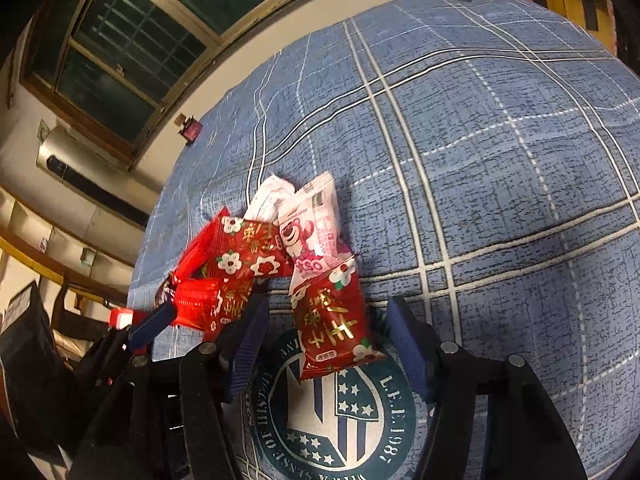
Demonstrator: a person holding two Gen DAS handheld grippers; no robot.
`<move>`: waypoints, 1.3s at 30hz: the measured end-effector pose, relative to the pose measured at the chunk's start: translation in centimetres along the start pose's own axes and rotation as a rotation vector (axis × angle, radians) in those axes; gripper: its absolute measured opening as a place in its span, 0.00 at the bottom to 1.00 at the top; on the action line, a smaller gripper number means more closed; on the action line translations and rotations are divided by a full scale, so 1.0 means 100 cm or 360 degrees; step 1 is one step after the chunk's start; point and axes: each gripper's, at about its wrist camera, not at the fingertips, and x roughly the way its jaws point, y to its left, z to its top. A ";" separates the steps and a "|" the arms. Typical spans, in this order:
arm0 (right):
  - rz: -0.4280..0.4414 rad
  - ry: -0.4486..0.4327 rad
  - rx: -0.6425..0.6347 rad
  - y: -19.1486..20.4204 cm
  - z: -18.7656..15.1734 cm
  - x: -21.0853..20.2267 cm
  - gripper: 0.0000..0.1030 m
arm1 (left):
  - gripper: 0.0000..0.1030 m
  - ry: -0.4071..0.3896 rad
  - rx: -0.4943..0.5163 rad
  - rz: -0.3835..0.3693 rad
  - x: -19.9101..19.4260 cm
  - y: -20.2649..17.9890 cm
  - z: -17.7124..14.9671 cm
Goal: Organize snacks
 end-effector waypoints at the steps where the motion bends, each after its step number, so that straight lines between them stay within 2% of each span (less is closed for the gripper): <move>1: -0.0013 0.0012 -0.0013 0.002 -0.001 0.002 0.61 | 0.76 0.0013 -0.0007 -0.0014 0.004 0.000 0.000; 8: -0.0082 0.0021 -0.0084 0.012 -0.003 0.013 0.61 | 0.76 0.0054 -0.0066 -0.0075 0.024 0.006 -0.001; 10: -0.0121 0.0009 -0.0108 0.014 -0.004 0.013 0.50 | 0.76 0.0027 -0.0055 -0.0059 0.025 0.006 -0.003; 11: -0.0152 0.0000 -0.0123 0.014 -0.004 0.013 0.46 | 0.74 0.0019 -0.0057 -0.0062 0.024 0.007 -0.003; 12: -0.0179 -0.0007 -0.0137 0.015 -0.004 0.014 0.42 | 0.65 0.0008 -0.0061 -0.0064 0.023 0.009 -0.003; 13: -0.0208 -0.0014 -0.0156 0.017 -0.005 0.015 0.40 | 0.56 -0.0003 -0.0062 -0.0057 0.022 0.009 -0.003; 15: -0.0231 -0.0025 -0.0180 0.019 -0.005 0.016 0.40 | 0.49 -0.0016 -0.0076 -0.0073 0.020 0.012 -0.003; 19: -0.0248 -0.0033 -0.0200 0.022 -0.005 0.018 0.37 | 0.48 -0.0030 -0.0116 -0.0107 0.017 0.018 -0.005; 24: -0.0135 -0.0023 -0.0121 0.014 -0.001 0.015 0.37 | 0.48 -0.0056 -0.0161 -0.0145 0.006 0.025 -0.018; 31: 0.0185 -0.0001 -0.0023 0.002 0.003 0.005 0.37 | 0.48 -0.0109 -0.0189 -0.0144 -0.028 0.039 -0.056; 39: 0.0426 0.0057 0.0049 0.002 0.001 0.010 0.36 | 0.48 -0.0244 -0.0276 -0.0137 -0.070 0.053 -0.084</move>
